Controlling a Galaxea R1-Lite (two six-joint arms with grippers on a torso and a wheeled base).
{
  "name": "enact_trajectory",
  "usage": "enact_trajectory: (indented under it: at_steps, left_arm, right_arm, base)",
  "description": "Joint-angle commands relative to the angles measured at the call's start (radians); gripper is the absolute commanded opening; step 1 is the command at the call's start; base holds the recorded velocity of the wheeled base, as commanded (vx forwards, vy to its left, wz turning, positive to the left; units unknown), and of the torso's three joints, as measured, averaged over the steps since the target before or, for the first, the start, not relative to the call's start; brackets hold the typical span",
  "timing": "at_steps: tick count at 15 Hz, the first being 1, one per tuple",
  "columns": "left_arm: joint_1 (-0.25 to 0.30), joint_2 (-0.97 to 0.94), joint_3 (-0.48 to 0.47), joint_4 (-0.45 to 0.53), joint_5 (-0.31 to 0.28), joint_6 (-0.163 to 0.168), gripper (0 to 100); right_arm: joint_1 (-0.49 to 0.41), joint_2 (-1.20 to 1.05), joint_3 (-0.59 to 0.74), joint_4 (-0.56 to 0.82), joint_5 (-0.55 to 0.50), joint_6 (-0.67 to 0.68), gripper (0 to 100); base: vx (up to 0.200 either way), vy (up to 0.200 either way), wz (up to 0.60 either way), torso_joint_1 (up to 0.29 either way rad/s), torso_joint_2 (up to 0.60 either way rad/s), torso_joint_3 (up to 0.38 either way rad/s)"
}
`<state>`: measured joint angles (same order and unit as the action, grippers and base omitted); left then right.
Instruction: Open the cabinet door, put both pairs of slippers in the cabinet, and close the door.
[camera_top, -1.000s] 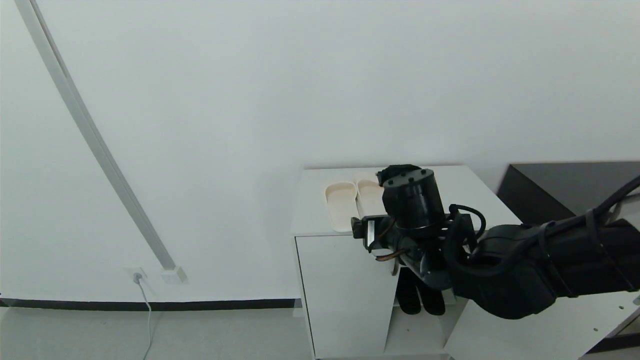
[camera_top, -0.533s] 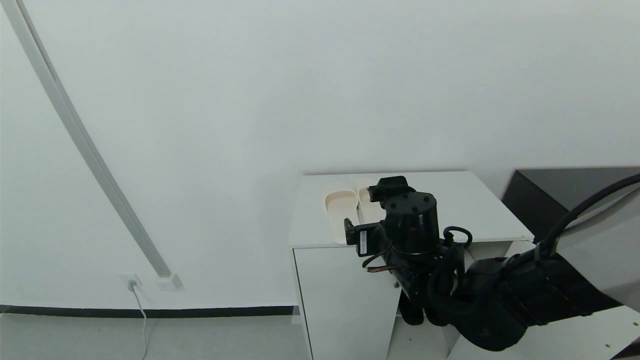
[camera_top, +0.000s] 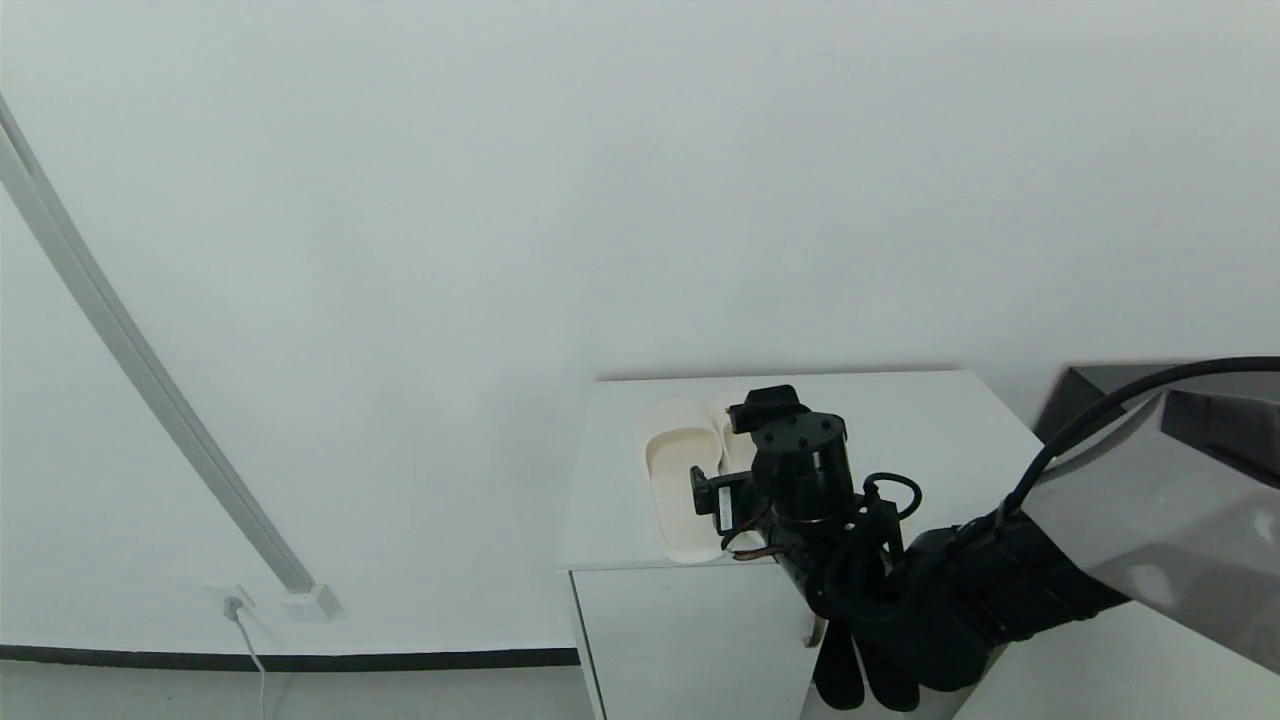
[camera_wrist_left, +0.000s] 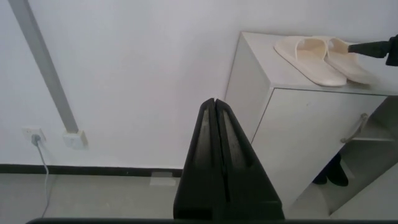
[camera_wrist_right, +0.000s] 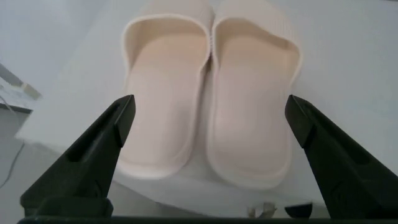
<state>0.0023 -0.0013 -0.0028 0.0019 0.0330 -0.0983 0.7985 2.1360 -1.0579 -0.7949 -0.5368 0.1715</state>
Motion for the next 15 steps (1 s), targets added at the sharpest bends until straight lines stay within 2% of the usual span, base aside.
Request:
enact_trajectory:
  at_steps: [1, 11, 15]
  left_arm:
    - [0.001, 0.001, 0.000, 0.001, 0.001, 0.002, 0]
    - [-0.001, 0.001, 0.000, 0.000, -0.001, 0.000, 0]
    - [0.001, 0.001, 0.000, 0.001, -0.001, 0.000, 0]
  right_arm:
    - [-0.012, 0.051, -0.050, 0.000, 0.015, -0.001, 100]
    - [-0.059, 0.233, -0.318, 0.057, 0.024, -0.012, 100]
    - [-0.062, 0.260, -0.373, 0.072, 0.024, -0.013, 100]
  base:
    - [0.000, 0.000, 0.00, 0.000, 0.00, 0.000]
    - [0.000, 0.000, 0.00, 0.000, 0.00, 0.000]
    - [0.000, 0.000, 0.00, 0.000, 0.00, 0.000]
